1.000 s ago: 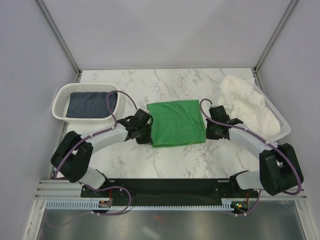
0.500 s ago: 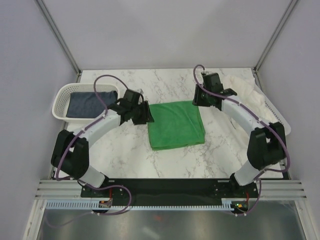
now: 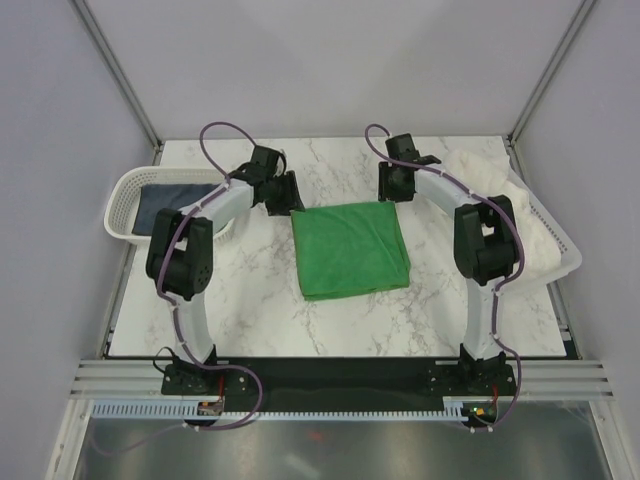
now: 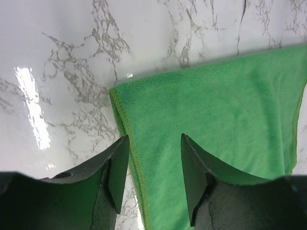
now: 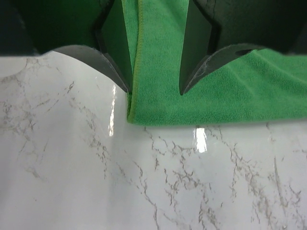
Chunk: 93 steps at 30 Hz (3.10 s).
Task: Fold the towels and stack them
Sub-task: Fold the towel
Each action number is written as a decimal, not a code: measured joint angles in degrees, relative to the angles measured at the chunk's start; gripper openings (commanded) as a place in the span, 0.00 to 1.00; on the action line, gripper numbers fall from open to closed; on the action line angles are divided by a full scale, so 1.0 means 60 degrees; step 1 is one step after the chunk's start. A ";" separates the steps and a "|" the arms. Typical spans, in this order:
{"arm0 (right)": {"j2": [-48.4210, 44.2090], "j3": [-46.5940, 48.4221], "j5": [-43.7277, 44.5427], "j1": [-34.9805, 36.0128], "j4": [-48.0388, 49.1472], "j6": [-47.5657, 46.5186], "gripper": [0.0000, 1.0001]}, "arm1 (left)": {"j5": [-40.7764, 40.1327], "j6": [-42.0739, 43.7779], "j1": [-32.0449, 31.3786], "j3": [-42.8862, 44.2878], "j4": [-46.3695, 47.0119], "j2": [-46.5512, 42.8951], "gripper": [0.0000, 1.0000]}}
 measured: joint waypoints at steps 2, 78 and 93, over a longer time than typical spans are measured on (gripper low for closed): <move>0.0229 0.0193 0.0058 -0.0044 0.0000 -0.0022 0.53 | 0.0011 0.0036 0.0007 0.0255 0.0000 0.0251 0.54; -0.7828 -0.2018 -0.1534 -0.0401 0.1665 0.0517 0.00 | 0.1319 0.2255 0.0084 -0.0346 0.0401 -0.6313 0.02; -0.9267 -0.3697 -0.2331 0.0022 0.1661 0.1912 0.00 | 0.1213 0.2229 -0.0033 -0.1566 -0.0153 -0.7595 0.02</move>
